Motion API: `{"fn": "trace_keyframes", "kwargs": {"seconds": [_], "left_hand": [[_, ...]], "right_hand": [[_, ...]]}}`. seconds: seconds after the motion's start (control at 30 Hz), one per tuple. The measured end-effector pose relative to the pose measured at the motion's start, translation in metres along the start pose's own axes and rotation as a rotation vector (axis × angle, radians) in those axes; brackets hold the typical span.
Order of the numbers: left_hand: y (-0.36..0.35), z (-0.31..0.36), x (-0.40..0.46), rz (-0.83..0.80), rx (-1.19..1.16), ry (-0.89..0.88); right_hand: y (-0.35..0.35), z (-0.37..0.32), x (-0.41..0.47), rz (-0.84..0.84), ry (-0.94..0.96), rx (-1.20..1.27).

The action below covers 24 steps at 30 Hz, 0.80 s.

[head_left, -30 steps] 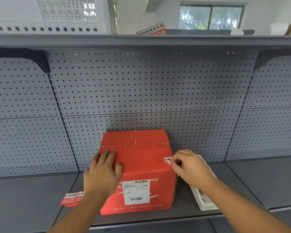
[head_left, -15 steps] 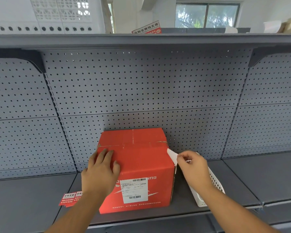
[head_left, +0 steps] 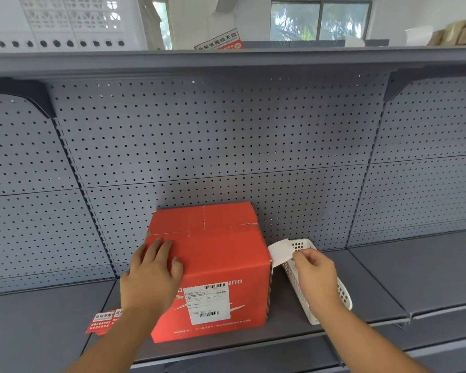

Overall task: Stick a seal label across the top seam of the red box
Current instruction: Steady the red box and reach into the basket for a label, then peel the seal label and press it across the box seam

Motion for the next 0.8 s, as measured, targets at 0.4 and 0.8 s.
{"fn": "trace_keyframes", "kwargs": {"seconds": [0.4, 0.8], "left_hand": [[0.001, 0.001, 0.0, 0.003, 0.003, -0.004], [0.0, 0.0, 0.001, -0.006, 0.01, 0.007]], "right_hand": [[0.009, 0.01, 0.002, 0.042, -0.041, 0.007], [0.023, 0.026, 0.017, 0.135, -0.107, 0.053]]}}
Point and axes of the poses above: each hand's wrist, its own x-axis towards the middle knuckle, its own y-axis out of the back of the hand, z = x × y, the point moved 3 cm from there along x, towards the middle knuckle, and after that the axes turned 14 degrees about -y, right-handed, at the moved point
